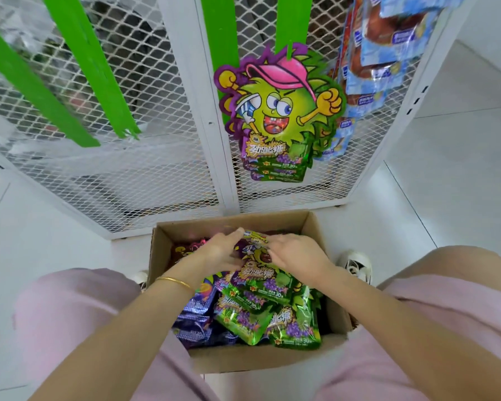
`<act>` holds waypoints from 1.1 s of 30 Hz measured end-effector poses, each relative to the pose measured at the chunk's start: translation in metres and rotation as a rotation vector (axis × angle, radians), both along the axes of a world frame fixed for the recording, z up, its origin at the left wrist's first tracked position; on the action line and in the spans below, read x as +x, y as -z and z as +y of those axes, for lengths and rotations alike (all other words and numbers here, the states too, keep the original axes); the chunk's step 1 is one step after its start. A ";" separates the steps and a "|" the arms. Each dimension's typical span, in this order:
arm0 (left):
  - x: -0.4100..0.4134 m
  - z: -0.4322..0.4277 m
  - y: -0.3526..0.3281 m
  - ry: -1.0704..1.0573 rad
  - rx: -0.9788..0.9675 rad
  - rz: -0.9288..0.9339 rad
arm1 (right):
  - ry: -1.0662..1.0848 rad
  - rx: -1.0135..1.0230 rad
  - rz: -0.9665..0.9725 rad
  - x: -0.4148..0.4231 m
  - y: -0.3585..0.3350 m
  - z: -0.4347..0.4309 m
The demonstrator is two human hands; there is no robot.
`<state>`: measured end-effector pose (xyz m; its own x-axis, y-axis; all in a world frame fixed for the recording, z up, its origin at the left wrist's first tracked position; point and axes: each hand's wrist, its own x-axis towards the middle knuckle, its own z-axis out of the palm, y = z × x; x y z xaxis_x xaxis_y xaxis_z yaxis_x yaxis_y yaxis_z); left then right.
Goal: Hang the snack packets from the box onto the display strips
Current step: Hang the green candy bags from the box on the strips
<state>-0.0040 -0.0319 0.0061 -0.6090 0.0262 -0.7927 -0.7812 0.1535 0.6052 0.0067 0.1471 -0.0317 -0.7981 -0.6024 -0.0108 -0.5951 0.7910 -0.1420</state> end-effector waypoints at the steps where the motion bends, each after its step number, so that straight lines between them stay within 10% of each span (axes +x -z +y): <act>1: 0.002 0.002 0.001 -0.082 0.115 -0.048 | -0.017 -0.063 0.030 0.004 -0.010 -0.001; 6: 0.005 0.012 -0.009 -0.169 0.237 0.016 | -0.190 -0.173 -0.087 0.019 -0.045 0.003; 15: 0.009 -0.021 -0.049 0.174 0.299 0.180 | 0.647 -0.686 -0.317 -0.033 -0.076 0.028; 22: -0.010 -0.029 -0.078 0.243 0.343 0.304 | 0.668 -1.082 -0.591 -0.047 -0.125 0.044; 33: -0.119 0.042 -0.221 0.195 -0.381 1.287 | 0.489 -0.875 -0.382 -0.066 -0.209 0.071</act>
<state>-0.1235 0.0100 0.2274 -0.9295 0.1052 0.3536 0.3549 0.5166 0.7792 -0.0592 0.2179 0.1778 -0.9900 -0.1377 -0.0307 -0.0372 0.4647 -0.8847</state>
